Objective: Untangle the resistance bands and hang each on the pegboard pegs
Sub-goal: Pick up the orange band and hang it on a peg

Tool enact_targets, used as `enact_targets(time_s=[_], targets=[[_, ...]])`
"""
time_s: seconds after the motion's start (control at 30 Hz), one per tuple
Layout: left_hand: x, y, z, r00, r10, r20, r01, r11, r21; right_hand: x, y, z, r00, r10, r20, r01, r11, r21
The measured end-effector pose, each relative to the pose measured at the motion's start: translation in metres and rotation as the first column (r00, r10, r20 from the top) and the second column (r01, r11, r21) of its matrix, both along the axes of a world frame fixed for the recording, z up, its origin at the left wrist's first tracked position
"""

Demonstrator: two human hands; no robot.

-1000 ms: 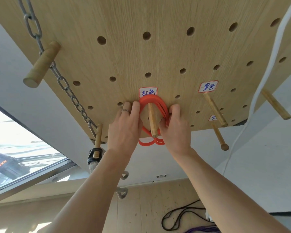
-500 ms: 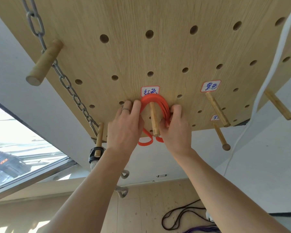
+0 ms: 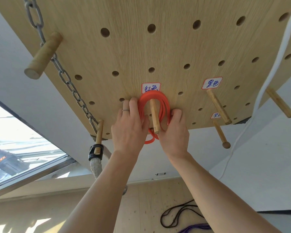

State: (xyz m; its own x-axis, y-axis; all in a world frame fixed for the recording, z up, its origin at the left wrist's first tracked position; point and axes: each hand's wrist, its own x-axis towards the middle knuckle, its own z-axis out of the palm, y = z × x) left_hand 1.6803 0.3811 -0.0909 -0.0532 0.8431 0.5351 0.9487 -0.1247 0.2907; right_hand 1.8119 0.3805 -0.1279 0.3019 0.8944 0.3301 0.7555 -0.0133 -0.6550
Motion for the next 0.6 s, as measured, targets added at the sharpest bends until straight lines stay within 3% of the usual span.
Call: enact_targets(time_s=[0.3, 0.6], targets=[[-0.003, 0.001, 0.017, 1.000, 0.024, 0.019, -0.026, 0.995, 0.093, -0.002, -0.002, 0.015, 0.999, -0.007, -0.044, 0.009, 0.998, 0.061], [-0.002, 0.002, 0.027, 0.999, -0.016, -0.033, 0.016, 1.000, 0.002, -0.001, 0.002, 0.021, 1.000, 0.005, 0.020, -0.007, 0.997, 0.073]])
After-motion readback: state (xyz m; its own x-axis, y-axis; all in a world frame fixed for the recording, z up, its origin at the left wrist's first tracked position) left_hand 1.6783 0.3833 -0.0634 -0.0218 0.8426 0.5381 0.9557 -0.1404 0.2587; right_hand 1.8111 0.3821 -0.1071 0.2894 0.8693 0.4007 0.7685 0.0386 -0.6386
